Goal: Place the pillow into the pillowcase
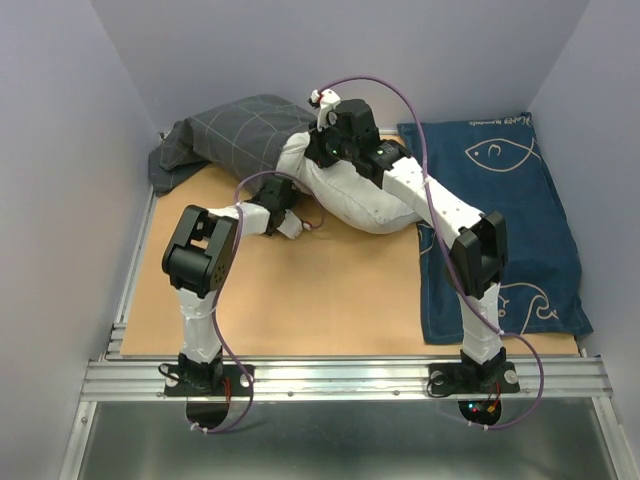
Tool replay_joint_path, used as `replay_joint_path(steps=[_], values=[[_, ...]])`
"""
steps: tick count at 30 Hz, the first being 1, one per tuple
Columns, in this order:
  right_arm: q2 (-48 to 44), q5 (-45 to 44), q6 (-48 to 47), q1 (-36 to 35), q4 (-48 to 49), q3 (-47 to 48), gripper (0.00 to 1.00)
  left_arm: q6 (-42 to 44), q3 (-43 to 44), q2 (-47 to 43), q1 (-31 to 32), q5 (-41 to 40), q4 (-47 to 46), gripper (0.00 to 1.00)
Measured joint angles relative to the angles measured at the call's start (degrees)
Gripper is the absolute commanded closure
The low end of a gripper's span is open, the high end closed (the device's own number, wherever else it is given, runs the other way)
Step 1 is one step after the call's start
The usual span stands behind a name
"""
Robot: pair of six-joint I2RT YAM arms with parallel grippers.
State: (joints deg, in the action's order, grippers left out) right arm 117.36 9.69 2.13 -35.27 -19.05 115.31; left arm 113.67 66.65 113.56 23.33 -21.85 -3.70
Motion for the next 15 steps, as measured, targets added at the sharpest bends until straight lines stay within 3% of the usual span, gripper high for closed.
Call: replay_joint_path(steps=[2,3,4,5,10,15], values=[[0.0,0.0,0.0,0.1,0.0,0.0,1.0,0.1,0.1,0.5,-1.7,-2.4,-3.1,0.22],[0.0,0.0,0.0,0.1,0.0,0.0,0.99,-0.2,0.1,0.9,-2.8,-3.1,-4.7,0.51],[0.0,0.1,0.0,0.2,0.0,0.0,0.99,0.0,0.1,1.1,-3.3,-3.8,-5.6,0.67],[0.0,0.2,0.0,0.2,0.0,0.0,0.99,0.0,0.1,1.2,-3.7,-4.5,-6.5,1.0],[0.0,0.3,0.2,0.5,0.0,0.0,0.99,0.3,-0.1,1.0,-3.7,-3.4,-7.1,1.0],[0.9,0.7,1.1,0.8,0.1,0.3,0.99,0.3,-3.1,-5.5,1.6,7.6,-0.5,1.0]])
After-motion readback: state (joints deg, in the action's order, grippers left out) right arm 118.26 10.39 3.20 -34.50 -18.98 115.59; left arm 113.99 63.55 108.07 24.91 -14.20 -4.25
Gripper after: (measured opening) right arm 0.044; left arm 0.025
